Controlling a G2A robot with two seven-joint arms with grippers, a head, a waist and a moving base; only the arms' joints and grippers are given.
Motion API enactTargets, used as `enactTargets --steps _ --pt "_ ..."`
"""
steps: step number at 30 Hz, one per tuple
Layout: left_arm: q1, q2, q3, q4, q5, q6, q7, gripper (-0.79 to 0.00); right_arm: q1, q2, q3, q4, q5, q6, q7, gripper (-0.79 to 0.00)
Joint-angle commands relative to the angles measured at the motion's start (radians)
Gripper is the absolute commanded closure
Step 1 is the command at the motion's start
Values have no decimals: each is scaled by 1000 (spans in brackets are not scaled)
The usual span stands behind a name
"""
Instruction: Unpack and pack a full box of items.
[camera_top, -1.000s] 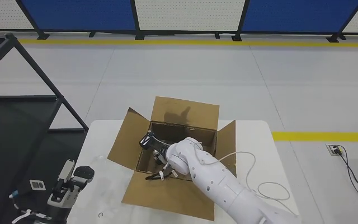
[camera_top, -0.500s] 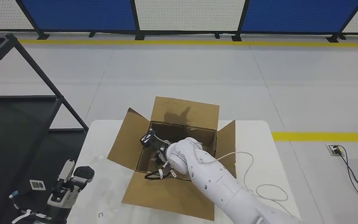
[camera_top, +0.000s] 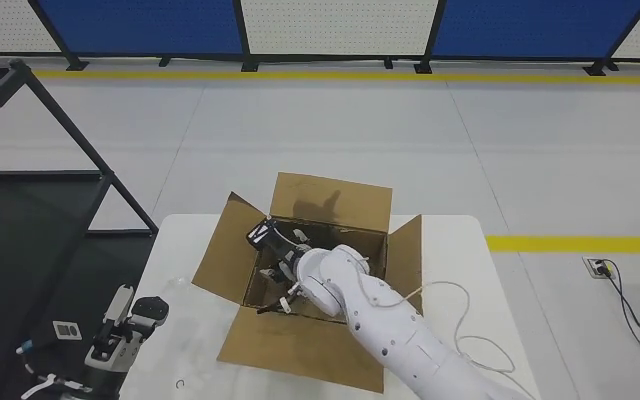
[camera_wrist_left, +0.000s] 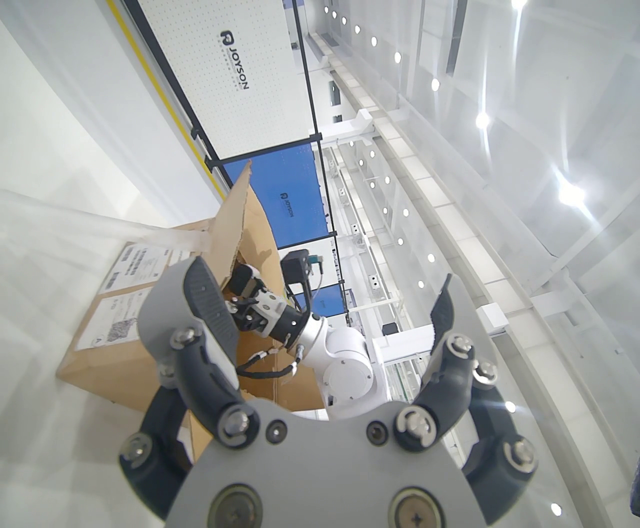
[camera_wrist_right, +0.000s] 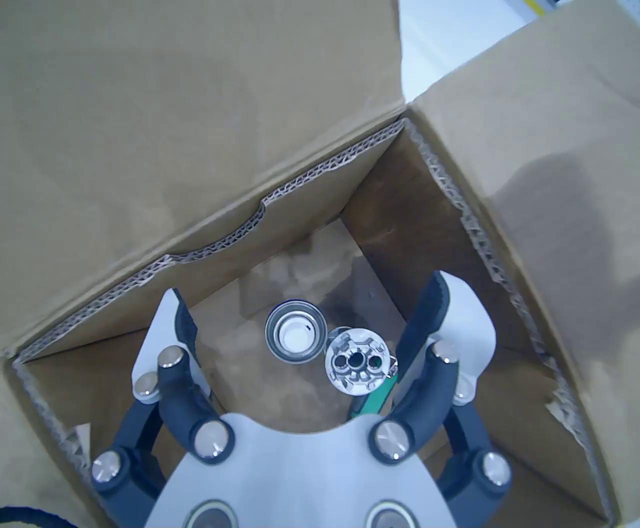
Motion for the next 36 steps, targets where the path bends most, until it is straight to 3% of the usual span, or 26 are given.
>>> enactTargets --steps 1,7,10,15,21,29,32,36 --pt "0 0 0 0 0 0 0 -785 -55 28 48 -132 -46 -6 47 -785" --pt "-1 0 1 -2 4 2 1 -785 -233 94 183 -475 -140 -70 152 -785" --pt "-2 3 -5 -4 34 -7 -23 -785 -300 109 232 -581 -138 -94 172 -785" --pt "3 14 -49 13 86 -62 -143 -785 -300 109 232 -581 -138 -94 172 -785" --pt "-30 42 -114 67 87 -67 -436 -785 -313 110 234 -580 -134 -93 151 -785" --pt "-38 44 -122 70 102 -66 -434 -785 -424 124 326 -667 -100 -75 7 -785" --pt "-58 44 -96 67 106 -37 -384 -785 -489 135 372 -731 -94 -80 -33 -785" --pt "-104 47 -52 81 247 -31 -299 -785 -581 147 419 -822 -96 -88 -77 -785"
